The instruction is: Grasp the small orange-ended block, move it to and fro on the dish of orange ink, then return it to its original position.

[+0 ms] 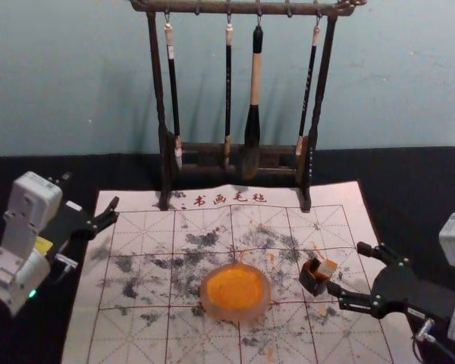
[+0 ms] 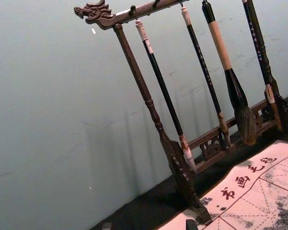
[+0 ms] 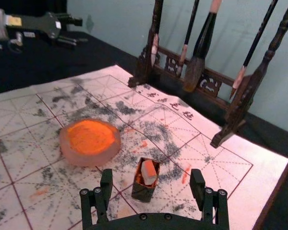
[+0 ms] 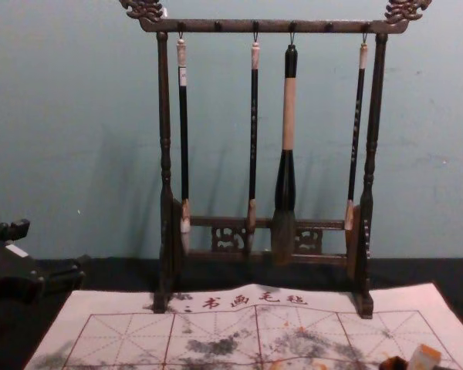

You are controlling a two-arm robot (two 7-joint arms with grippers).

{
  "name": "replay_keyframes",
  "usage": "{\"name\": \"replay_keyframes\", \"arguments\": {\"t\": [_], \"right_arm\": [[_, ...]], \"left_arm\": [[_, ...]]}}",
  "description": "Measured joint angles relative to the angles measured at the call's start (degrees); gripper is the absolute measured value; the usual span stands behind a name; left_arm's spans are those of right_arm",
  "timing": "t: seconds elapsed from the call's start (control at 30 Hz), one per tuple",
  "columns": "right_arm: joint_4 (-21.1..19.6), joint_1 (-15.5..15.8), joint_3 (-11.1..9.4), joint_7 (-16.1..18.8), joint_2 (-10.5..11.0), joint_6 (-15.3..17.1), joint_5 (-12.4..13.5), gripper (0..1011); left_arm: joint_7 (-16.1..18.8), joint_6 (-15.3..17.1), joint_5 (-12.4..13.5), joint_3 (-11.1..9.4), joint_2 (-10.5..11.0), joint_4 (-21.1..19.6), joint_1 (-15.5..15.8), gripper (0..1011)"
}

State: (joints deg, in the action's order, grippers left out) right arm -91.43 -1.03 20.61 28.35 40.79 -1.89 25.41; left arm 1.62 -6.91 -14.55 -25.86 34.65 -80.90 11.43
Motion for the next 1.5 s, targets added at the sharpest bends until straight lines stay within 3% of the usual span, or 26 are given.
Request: {"name": "replay_keyframes", "arguments": {"t": [0.5, 0.83, 1.5], "right_arm": [[3.7, -3.4, 0.4, 1.8, -3.1, 2.5, -3.0, 1000], [5.0, -4.5, 0.4, 2.8, -4.3, 3.1, -3.6, 1000], [5.3, -4.7, 0.3, 3.2, -4.6, 3.4, -3.5, 1000]], "left_arm": [[0.0, 0.0, 0.0, 0.0, 0.0, 0.0, 0.0, 1001], [0.0, 0.0, 0.0, 0.0, 0.0, 0.0, 0.0, 1001], [0.0, 0.0, 0.0, 0.0, 0.0, 0.0, 0.0, 1001]]}}
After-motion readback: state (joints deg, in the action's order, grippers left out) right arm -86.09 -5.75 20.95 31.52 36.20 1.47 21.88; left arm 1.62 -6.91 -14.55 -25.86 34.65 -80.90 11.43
